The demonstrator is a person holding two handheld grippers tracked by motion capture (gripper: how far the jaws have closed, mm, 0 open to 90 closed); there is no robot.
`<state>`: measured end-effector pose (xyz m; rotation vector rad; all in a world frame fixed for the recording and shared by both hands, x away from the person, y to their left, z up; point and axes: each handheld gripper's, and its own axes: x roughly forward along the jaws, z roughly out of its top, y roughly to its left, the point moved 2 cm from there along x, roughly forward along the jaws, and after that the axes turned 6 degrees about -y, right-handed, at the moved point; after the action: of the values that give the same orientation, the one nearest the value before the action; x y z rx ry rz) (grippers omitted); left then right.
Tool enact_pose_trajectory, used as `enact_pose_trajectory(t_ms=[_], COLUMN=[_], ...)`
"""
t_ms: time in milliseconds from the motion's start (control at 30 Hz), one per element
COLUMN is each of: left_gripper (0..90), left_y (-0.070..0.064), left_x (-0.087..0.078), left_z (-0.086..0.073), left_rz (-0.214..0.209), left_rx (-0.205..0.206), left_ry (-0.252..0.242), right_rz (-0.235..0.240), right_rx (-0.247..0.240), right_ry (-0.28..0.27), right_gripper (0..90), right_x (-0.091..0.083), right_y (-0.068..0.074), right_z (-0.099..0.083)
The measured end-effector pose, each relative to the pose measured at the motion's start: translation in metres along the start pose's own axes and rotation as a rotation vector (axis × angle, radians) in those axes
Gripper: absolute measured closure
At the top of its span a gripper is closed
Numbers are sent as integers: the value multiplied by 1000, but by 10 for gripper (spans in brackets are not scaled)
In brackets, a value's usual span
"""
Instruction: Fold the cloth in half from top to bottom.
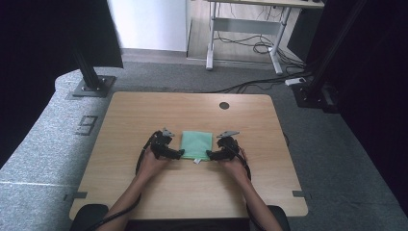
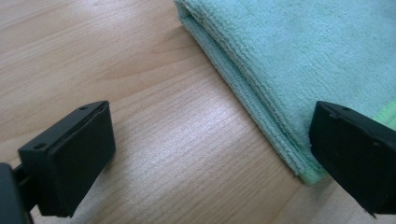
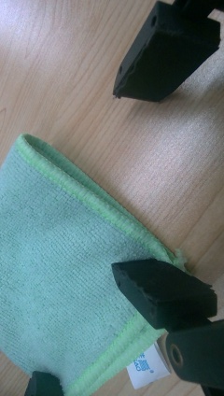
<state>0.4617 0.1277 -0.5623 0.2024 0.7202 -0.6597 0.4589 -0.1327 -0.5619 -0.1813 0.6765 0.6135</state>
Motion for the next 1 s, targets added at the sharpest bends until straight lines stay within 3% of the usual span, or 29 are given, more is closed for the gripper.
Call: enact_pose_trajectory(t_ms=[433,567,733,900,1000], left_gripper=[12,13,13,0,0], left_y=[-4,-3,-5,-14,-18], left_x=[2,0,-15,-38,-50], left_z=[1,4,14,20,19], left_rz=[-16,-30,-48,-71,-76], left_rx=[7,-6,17,76,91], left_ry=[2,6,-29,-45,-51], right_rz=[-33,-13,14,28,43], right_rx=[-25,-10,-10,-57,-74], right_ry=[6,6,-25,-50,-51], right_gripper=[144,136,128,75,43], right_x=[1,-3,-14,-33,-44], right_y=[-4,-3,0,8,11], right_z=[4,6,13,21,22])
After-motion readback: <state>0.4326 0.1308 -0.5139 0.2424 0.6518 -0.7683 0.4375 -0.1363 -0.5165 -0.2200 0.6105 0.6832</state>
